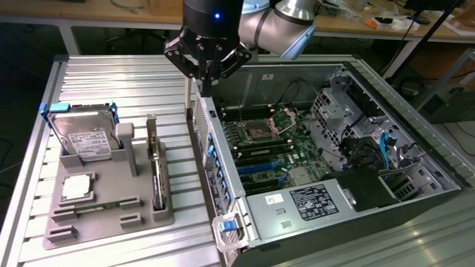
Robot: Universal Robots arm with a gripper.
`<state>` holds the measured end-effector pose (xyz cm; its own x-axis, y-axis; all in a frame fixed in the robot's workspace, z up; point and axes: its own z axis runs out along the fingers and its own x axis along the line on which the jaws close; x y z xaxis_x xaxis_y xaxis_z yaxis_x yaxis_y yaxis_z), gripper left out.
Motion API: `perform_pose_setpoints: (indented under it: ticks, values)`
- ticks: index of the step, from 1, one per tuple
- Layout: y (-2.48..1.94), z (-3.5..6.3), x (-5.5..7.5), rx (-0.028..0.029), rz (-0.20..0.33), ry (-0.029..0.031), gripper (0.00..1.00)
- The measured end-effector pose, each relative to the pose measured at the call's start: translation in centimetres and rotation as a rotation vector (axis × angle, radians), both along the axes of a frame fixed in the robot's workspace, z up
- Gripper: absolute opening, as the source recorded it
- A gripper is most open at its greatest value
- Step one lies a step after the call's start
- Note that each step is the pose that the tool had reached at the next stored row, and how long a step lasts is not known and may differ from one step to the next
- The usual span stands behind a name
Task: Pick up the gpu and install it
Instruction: 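Reach for the gpu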
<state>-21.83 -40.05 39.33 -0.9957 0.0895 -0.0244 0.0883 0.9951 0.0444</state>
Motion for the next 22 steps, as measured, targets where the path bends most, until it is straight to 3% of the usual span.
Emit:
perform_pose_setpoints:
  ticks: [22]
  values:
    - [0.00, 0.00, -2.4, 0.0000, 0.000, 0.0000, 0.11]
